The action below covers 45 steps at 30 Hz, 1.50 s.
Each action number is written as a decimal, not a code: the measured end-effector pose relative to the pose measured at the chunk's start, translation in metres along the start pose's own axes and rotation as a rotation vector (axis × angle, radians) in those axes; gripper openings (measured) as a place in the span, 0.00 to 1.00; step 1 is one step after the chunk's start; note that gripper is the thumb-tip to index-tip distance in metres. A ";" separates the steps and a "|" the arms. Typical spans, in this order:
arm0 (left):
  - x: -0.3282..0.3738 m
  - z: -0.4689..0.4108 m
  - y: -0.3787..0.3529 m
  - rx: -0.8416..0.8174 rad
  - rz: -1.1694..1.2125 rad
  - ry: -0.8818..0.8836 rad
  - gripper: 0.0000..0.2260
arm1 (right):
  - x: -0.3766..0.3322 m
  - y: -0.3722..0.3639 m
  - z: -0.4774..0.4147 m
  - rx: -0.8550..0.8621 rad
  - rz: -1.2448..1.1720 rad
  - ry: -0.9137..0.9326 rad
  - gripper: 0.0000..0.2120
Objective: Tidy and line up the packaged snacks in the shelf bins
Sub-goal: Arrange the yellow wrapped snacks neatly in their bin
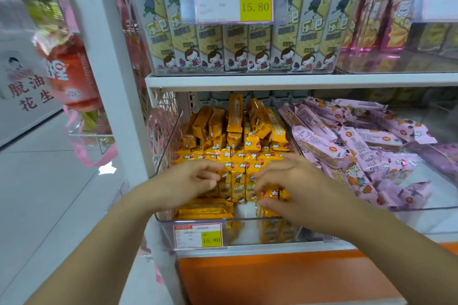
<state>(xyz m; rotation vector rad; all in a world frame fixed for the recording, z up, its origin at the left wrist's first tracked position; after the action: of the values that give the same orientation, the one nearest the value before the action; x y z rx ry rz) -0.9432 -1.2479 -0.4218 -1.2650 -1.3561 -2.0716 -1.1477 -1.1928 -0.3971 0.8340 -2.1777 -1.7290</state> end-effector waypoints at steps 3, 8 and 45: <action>0.001 0.008 0.000 0.013 0.010 -0.008 0.15 | -0.023 -0.009 -0.019 -0.070 -0.082 0.045 0.09; 0.005 0.021 0.007 0.079 0.099 -0.080 0.14 | -0.044 -0.037 -0.055 -0.376 -0.060 0.055 0.11; 0.008 0.054 0.018 0.300 0.337 -0.227 0.12 | -0.014 0.009 -0.038 0.015 -0.567 -0.121 0.19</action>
<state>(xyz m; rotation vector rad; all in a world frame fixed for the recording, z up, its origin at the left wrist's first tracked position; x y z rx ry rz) -0.9087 -1.2083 -0.3979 -1.5036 -1.3716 -1.4760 -1.1195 -1.2139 -0.3757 1.4993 -2.1650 -2.0504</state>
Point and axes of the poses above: each hand's wrist, its own z-axis away from the middle knuckle, its own y-axis out of the back of the hand, x = y × z, the point moved 3 cm from there along -z, towards the middle knuckle, and after that the axes turned 5 degrees about z, right-handed, at the moved point
